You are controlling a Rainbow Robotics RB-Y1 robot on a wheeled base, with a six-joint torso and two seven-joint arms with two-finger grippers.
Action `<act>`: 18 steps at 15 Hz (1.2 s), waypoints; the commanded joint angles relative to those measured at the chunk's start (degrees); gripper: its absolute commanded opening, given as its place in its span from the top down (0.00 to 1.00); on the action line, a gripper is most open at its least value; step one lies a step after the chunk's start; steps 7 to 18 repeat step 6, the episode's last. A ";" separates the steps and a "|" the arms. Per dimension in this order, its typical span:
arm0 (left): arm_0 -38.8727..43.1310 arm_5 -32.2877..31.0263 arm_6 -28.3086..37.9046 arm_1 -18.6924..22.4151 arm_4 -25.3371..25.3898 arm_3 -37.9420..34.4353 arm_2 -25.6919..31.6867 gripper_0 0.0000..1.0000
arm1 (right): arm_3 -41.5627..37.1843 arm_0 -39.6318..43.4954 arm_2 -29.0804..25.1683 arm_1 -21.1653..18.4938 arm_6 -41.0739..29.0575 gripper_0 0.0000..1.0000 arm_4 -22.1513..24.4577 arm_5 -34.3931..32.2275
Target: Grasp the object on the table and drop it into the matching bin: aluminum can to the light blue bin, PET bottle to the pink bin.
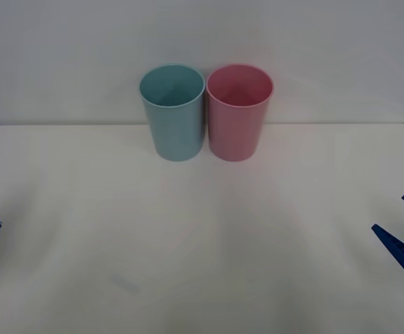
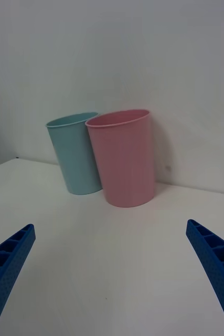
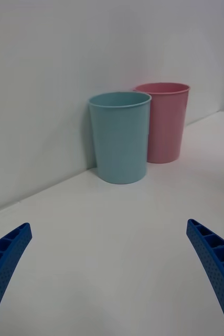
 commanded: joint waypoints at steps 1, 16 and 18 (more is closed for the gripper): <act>-0.31 0.08 0.20 -0.05 -0.07 0.00 -1.32 0.00 | 0.00 0.00 0.00 0.00 0.00 0.00 0.00 0.00; -0.40 0.17 0.28 0.04 -0.07 0.00 -1.84 0.00 | 0.00 0.00 0.00 0.00 0.00 0.00 0.00 0.00; -0.40 0.17 0.28 0.04 -0.07 0.00 -1.84 0.00 | 0.00 0.00 0.00 0.00 0.00 0.00 0.00 0.00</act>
